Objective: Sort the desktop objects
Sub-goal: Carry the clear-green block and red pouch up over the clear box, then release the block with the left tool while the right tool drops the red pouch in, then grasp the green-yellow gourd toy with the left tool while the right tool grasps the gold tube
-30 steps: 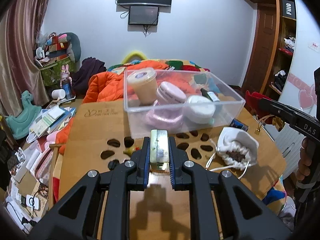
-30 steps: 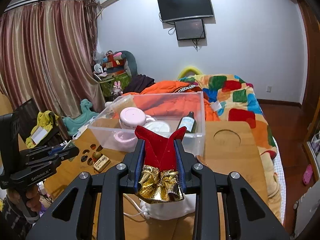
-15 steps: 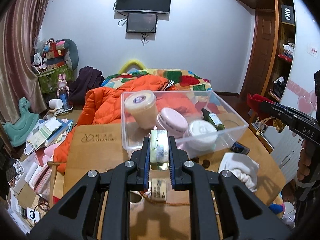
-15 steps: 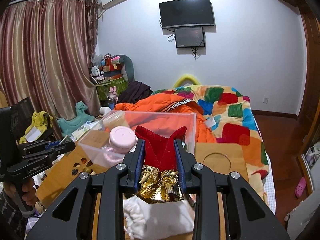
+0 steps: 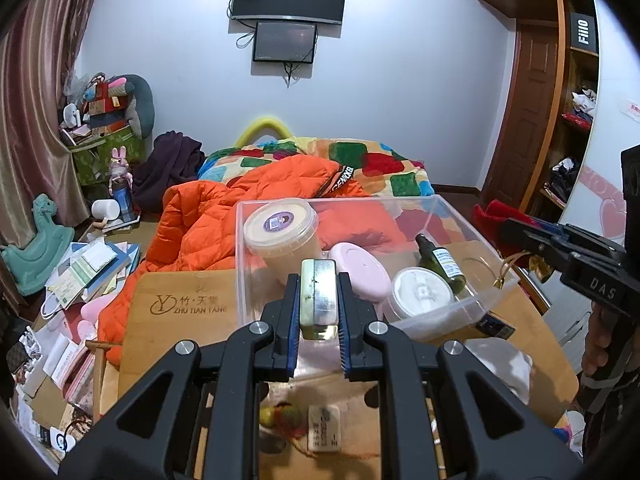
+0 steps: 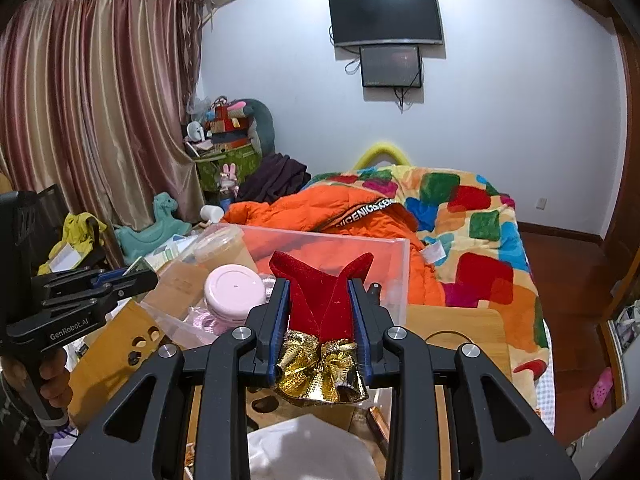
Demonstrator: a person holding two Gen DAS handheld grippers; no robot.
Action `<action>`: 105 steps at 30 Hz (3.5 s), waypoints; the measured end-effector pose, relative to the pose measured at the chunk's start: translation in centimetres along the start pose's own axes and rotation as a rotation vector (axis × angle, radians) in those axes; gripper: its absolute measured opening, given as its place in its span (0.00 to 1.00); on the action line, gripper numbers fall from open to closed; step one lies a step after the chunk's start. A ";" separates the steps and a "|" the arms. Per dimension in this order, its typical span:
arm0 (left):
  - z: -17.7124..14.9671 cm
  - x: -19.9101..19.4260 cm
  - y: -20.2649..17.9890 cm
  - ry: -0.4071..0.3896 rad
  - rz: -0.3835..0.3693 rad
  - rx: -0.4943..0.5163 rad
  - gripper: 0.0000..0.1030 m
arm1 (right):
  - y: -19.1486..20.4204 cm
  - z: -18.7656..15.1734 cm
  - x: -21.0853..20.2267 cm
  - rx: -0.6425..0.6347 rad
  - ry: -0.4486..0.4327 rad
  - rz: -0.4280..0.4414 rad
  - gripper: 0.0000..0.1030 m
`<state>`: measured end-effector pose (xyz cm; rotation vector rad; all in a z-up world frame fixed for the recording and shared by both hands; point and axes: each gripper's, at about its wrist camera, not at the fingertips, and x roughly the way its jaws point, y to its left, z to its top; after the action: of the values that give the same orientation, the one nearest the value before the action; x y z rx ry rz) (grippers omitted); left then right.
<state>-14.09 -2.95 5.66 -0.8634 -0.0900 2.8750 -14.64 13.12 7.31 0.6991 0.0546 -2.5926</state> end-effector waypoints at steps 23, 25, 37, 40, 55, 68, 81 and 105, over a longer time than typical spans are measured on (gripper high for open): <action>0.2 5.0 2.2 0.066 0.017 -0.028 0.15 | 0.3 0.1 8.2 -0.046 0.130 0.020 0.26; 0.1 5.2 2.2 0.065 0.021 -0.024 0.15 | 0.3 0.0 8.6 -0.051 0.141 0.019 0.26; -0.1 5.0 2.2 0.061 0.034 -0.007 0.15 | 1.3 -0.4 8.8 -0.089 0.144 -0.015 0.37; -0.1 4.7 1.9 0.058 0.034 0.002 0.16 | 1.5 -0.4 8.6 -0.090 0.141 -0.024 0.43; 0.3 0.8 0.9 -0.008 0.053 0.016 0.58 | 1.8 0.5 4.5 -0.079 0.045 -0.086 0.73; -0.3 -3.0 2.0 -0.051 0.108 -0.018 0.80 | 1.2 0.0 -0.4 -0.023 -0.007 -0.128 0.80; -4.0 -2.6 3.7 0.028 0.188 -0.020 0.81 | -2.6 -3.3 -3.0 0.053 0.021 -0.219 0.80; -8.2 2.0 2.7 0.188 0.141 0.040 0.64 | -5.5 -9.5 1.6 0.094 0.255 -0.071 0.41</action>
<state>-11.53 -5.22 -2.49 -1.1702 0.0498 2.8936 -13.86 18.83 -2.13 1.0773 0.0377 -2.5710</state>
